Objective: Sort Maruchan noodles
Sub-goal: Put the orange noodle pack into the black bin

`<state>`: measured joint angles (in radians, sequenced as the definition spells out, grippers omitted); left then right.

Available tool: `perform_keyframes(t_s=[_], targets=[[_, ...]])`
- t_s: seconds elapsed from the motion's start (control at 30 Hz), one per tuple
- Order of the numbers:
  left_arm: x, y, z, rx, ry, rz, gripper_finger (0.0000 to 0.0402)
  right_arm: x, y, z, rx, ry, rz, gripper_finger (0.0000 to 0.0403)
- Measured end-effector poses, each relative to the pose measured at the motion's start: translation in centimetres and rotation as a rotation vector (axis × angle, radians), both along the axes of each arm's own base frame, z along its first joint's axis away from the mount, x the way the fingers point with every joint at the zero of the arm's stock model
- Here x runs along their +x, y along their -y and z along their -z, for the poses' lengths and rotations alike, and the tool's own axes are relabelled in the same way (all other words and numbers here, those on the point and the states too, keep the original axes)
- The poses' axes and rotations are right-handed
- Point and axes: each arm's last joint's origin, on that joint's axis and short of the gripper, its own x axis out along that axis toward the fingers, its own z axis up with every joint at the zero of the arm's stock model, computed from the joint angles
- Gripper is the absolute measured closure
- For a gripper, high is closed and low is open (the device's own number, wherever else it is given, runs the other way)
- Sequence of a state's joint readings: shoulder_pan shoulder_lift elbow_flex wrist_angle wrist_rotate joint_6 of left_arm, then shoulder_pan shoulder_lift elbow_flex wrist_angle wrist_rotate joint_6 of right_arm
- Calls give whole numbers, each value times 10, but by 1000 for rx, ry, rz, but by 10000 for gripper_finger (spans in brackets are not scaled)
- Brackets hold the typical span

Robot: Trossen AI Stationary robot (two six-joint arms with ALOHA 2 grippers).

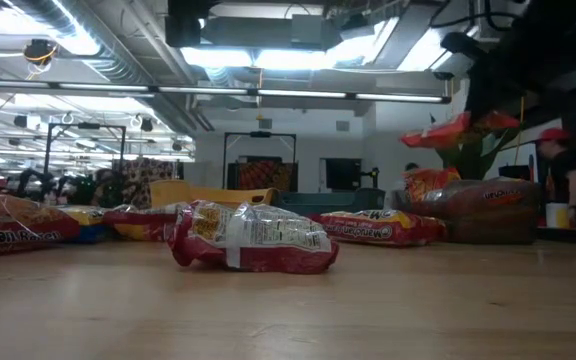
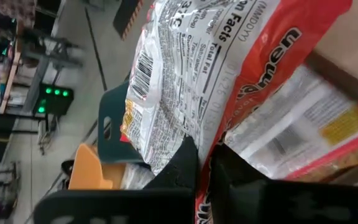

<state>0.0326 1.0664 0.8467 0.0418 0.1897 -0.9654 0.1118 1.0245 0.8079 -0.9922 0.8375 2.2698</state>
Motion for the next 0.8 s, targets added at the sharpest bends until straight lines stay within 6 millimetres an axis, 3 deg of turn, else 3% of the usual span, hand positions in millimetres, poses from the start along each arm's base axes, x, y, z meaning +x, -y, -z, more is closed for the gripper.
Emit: perform_keyframes(t_s=[0.23, 0.8], targets=[[0, -1, 0, 4, 1, -24, 191, 18, 0, 13, 2, -41, 13, 403], [0, 0, -1, -15, 2, -19, 191, 22, 12, 31, 100, -222, 41, 392]])
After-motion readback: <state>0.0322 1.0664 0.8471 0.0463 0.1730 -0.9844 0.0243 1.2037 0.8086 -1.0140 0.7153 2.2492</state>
